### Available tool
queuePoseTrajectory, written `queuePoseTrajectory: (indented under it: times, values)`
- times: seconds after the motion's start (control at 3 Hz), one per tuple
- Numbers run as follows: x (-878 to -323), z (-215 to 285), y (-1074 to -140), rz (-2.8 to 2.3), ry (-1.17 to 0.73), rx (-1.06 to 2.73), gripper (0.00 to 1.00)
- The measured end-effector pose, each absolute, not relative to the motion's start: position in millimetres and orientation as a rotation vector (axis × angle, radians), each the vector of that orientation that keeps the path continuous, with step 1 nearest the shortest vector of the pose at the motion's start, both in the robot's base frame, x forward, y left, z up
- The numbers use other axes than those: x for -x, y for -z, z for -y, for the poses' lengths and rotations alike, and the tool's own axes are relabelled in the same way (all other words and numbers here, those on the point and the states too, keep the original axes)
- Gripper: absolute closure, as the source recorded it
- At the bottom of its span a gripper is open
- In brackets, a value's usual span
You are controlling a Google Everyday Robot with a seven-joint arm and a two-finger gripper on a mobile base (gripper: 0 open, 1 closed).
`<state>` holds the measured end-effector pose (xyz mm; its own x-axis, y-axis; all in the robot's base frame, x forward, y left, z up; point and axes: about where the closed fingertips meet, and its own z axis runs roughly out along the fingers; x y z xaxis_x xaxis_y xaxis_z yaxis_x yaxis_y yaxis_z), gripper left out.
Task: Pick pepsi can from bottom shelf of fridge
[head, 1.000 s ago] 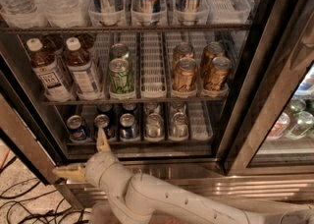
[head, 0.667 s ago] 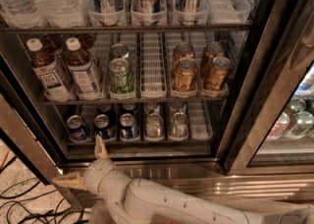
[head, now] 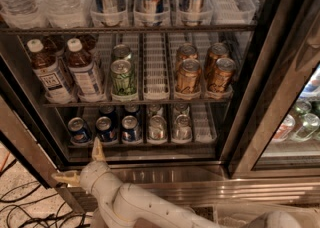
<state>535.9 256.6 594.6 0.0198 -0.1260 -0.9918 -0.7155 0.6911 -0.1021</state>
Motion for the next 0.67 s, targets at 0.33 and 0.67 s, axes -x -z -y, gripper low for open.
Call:
queuePoseTrajectory:
  times: [0.33, 0.67]
  values:
    - [-557, -273, -581, -1.482, -0.545, 0.605, 0.00]
    - [-555, -269, -559, -1.491, -0.514, 0.571, 0.00]
